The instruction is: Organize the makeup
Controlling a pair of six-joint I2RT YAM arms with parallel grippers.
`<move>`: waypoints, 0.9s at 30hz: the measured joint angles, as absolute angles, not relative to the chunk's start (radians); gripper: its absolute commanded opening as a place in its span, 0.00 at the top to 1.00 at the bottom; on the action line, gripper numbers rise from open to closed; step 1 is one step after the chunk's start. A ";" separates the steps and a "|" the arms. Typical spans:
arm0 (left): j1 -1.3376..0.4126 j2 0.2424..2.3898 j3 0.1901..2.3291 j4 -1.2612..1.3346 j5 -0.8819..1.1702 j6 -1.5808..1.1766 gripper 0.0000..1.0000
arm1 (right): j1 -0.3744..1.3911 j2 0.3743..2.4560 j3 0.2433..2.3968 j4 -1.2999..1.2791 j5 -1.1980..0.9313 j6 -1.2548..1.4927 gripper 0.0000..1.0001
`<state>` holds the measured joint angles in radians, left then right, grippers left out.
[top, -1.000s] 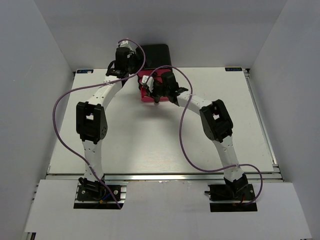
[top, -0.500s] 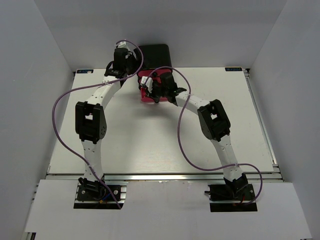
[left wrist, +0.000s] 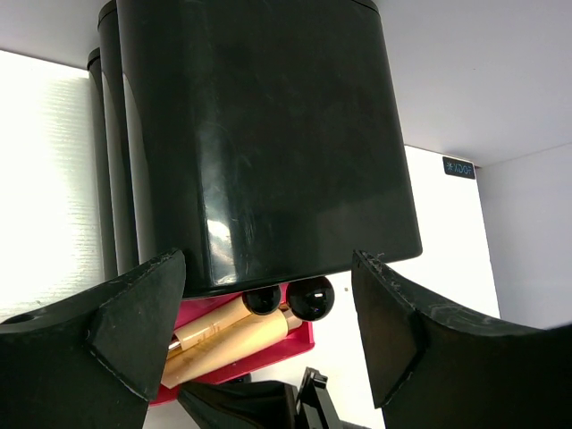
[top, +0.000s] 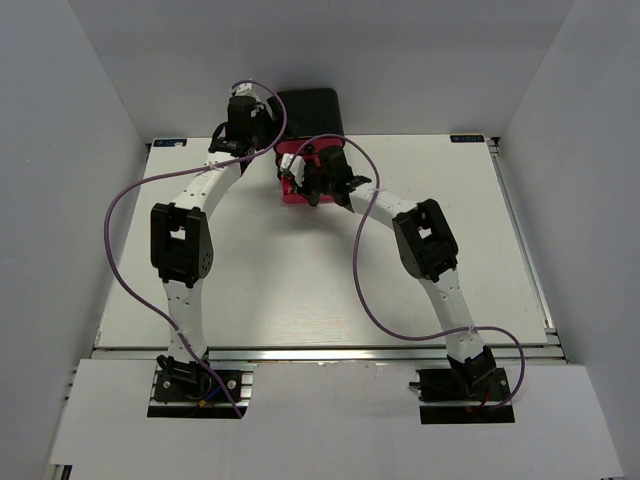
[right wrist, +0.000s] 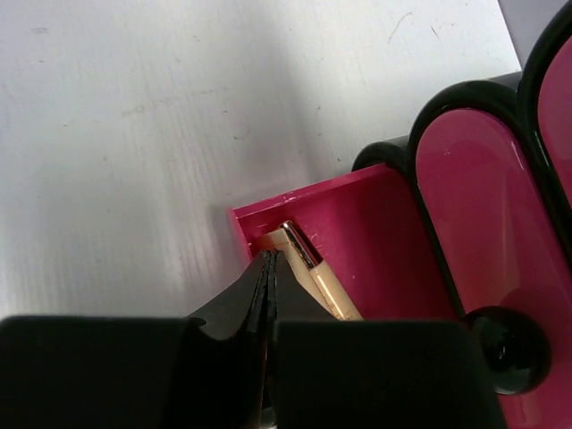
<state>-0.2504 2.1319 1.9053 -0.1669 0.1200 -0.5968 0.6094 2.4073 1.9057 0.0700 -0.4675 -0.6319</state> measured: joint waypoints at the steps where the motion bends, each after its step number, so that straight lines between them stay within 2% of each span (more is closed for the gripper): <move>1: -0.250 2.132 1.905 -0.167 0.120 -0.597 0.16 | 0.609 2.413 1.914 0.069 -0.462 -0.632 1.00; 19: -0.250 2.132 1.905 -0.165 0.120 -0.603 0.16 | 0.609 2.492 2.012 0.054 -0.347 -0.634 1.00; 27: -0.250 2.132 1.905 -0.164 0.120 -0.603 0.16 | 0.598 2.260 1.690 0.165 -0.527 -0.636 0.97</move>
